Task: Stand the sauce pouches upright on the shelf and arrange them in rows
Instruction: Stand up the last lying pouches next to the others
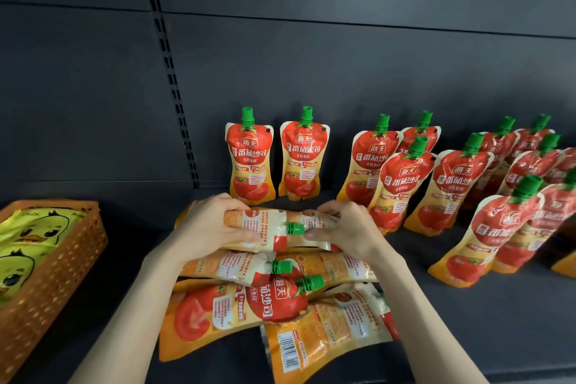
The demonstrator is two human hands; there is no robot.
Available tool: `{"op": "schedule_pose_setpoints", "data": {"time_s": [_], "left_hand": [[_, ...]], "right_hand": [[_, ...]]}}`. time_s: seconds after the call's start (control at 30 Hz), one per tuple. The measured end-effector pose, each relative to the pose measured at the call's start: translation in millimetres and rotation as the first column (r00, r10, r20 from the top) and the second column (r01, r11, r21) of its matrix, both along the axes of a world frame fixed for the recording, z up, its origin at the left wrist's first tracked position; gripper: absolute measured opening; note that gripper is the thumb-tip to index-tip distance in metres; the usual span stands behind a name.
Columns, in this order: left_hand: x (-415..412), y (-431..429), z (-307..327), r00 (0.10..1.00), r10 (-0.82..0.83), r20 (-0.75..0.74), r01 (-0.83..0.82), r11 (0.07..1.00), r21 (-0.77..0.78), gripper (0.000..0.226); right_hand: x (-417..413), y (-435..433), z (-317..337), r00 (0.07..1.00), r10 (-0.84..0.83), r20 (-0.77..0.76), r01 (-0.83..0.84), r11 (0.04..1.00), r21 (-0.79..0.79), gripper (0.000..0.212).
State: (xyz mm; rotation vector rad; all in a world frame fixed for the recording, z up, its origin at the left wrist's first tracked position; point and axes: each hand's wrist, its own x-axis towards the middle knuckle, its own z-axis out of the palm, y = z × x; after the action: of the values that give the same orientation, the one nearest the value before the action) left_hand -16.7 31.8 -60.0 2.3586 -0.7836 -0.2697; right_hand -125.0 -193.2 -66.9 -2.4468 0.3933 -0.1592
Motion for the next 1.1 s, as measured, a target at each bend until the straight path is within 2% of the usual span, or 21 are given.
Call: {"op": "schedule_pose_setpoints", "data": {"time_s": [0.13,0.27,0.37,0.43,0.53,0.67,0.73,0.8,0.87,1.0,1.1], "left_hand": [[-1,3,3,0.997,-0.044,-0.064,0.035,0.990,-0.133,0.056],[-7,1,13,0.990,-0.088,-0.111,0.043,0.934,-0.356,0.045],[-10,-4,21,0.988,-0.094,-0.120,0.026,0.881,-0.472,0.034],[-15,-9,24,0.986,-0.115,-0.118,0.035,0.844,-0.535,0.022],[-19,-19,26,0.971,-0.134,-0.196,-0.019,0.776,-0.630,0.014],[-21,-33,24,0.935,-0.125,-0.333,-0.133,0.745,-0.653,0.019],[-22,-38,27,0.926,-0.131,-0.355,-0.132,0.767,-0.628,0.026],[-20,-38,27,0.916,-0.147,-0.374,-0.124,0.783,-0.610,0.057],[-10,-37,21,0.908,-0.168,-0.383,-0.119,0.774,-0.622,0.081],[-18,-37,20,0.915,-0.217,-0.340,-0.063,0.756,-0.652,0.062],[-18,-36,18,0.898,-0.204,-0.390,-0.129,0.724,-0.677,0.047]], "right_hand": [[-9,5,15,0.991,-0.023,0.128,0.017,0.999,0.050,0.051],[-15,8,29,0.959,-0.011,0.282,-0.028,0.991,0.135,0.041],[-13,12,37,0.913,-0.066,0.402,-0.009,0.983,0.183,0.046],[-10,16,38,0.872,-0.136,0.469,0.004,0.963,0.271,0.047],[-2,23,38,0.820,-0.169,0.546,-0.039,0.936,0.349,0.050],[9,30,41,0.801,-0.147,0.580,-0.069,0.941,0.332,0.032],[13,32,44,0.799,-0.143,0.583,-0.070,0.942,0.327,0.021],[17,32,48,0.806,-0.150,0.573,-0.087,0.927,0.366,0.012],[19,32,51,0.824,-0.149,0.546,-0.122,0.896,0.428,0.016],[16,30,53,0.846,-0.101,0.524,-0.207,0.844,0.495,0.023],[19,26,50,0.843,-0.107,0.527,-0.177,0.871,0.459,0.032]]}}
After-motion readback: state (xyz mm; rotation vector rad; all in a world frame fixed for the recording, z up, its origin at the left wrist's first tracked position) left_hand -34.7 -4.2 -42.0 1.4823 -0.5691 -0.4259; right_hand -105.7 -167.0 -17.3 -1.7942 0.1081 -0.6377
